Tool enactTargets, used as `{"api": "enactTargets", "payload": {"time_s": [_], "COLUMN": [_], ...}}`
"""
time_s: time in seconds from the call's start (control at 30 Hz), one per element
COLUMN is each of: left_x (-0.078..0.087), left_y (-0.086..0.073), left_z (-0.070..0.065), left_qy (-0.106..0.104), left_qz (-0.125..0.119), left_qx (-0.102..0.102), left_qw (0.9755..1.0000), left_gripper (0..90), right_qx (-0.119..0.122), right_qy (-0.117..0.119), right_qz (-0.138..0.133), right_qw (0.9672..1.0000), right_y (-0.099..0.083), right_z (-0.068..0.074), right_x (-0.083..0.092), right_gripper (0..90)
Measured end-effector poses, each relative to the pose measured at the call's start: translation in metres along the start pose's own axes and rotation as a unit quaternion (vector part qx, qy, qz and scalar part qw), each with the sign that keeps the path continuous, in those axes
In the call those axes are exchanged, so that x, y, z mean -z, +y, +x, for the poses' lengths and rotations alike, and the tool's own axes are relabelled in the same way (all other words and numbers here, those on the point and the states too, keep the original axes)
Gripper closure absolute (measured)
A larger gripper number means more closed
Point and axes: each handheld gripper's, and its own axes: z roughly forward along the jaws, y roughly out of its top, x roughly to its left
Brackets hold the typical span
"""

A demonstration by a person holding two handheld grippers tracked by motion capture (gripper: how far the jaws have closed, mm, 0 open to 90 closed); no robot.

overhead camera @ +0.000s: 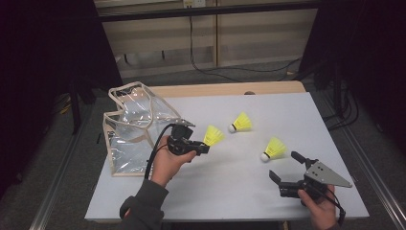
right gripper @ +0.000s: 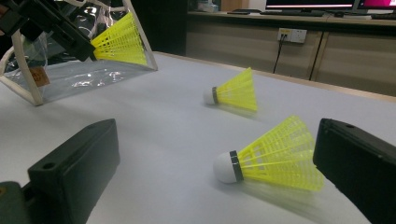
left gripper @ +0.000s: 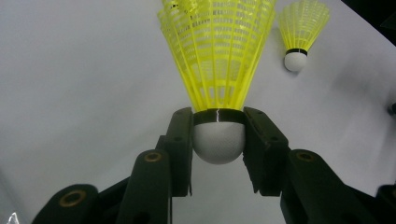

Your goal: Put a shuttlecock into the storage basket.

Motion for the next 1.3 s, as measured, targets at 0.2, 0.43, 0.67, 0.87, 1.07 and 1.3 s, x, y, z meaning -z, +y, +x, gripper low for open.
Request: {"api": "enactTargets", "payload": {"time_s": [0.2, 0.43, 0.67, 0.87, 1.07, 1.3], "left_x": [0.009, 0.016, 0.021, 0.029, 0.034, 0.039], "left_y": [0.008, 0.015, 0.021, 0.029, 0.035, 0.041], "left_z": [0.005, 0.006, 0.006, 0.007, 0.007, 0.008], "left_qy": [0.006, 0.002, 0.003, 0.003, 0.006, 0.011], "left_qz": [0.006, 0.015, 0.021, 0.022, 0.025, 0.02], "left_qx": [-0.002, -0.002, -0.004, -0.004, -0.007, -0.001], "left_qw": [1.0, 0.9999, 0.9998, 0.9997, 0.9996, 0.9997], "left_gripper": [64.9, 65.0, 65.0, 65.0, 65.0, 65.0], "right_qx": [-0.001, 0.0, -0.002, -0.003, -0.002, -0.004], "right_qy": [0.001, 0.003, 0.003, 0.0, 0.005, 0.005], "right_qz": [-0.003, -0.001, -0.002, -0.002, -0.002, -0.003], "right_qw": [1.0, 1.0, 1.0, 1.0, 1.0, 1.0], "right_y": [0.001, 0.001, 0.0, 0.0, 0.001, 0.001], "right_z": [0.0, 0.002, 0.0, -0.001, 0.001, 0.001], "right_x": [0.0, 0.0, 0.001, 0.001, 0.001, 0.001], "right_gripper": [0.5, 0.6, 0.7, 0.7, 0.7, 0.7]}}
